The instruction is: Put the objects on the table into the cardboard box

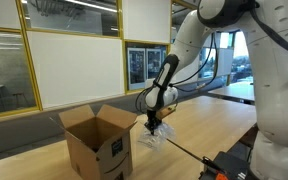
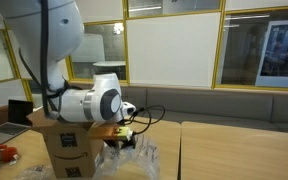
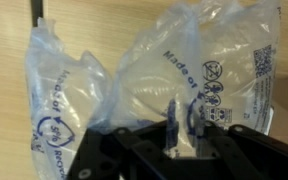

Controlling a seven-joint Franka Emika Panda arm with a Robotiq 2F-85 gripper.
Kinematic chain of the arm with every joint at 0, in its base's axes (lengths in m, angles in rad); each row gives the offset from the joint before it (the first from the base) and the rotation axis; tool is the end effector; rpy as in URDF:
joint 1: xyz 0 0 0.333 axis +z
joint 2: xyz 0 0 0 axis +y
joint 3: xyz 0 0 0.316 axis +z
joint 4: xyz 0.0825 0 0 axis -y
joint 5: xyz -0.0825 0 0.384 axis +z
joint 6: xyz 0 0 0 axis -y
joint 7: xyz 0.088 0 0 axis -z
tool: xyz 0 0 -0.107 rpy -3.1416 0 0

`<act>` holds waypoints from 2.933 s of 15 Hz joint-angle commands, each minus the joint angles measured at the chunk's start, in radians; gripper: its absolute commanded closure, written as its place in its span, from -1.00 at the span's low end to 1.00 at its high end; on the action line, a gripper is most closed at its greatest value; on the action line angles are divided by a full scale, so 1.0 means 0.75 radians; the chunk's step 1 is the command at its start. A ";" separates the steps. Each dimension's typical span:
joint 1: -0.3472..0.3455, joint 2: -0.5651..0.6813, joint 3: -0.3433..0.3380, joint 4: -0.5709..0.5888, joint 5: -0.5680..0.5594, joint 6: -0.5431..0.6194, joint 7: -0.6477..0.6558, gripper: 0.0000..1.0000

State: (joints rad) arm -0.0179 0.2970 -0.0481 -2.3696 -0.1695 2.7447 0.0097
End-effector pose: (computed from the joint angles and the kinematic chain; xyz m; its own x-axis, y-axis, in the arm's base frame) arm 0.5152 -0.0280 0.2073 0.9940 0.0837 0.0710 0.0772 -0.9929 0.0904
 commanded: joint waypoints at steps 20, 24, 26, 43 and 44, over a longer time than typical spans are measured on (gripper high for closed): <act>0.143 -0.268 0.130 0.540 -0.268 -0.388 0.292 0.70; 0.154 -0.236 0.201 0.543 0.022 -0.291 -0.014 0.69; 0.159 -0.209 0.244 0.565 0.182 -0.295 -0.176 0.70; 0.072 -0.019 0.440 0.641 1.035 -0.632 -1.330 0.72; 0.065 0.007 0.432 0.642 1.043 -0.649 -1.371 0.72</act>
State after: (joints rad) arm 0.0612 0.2600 0.2741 -1.9011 0.5576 2.3041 -0.9055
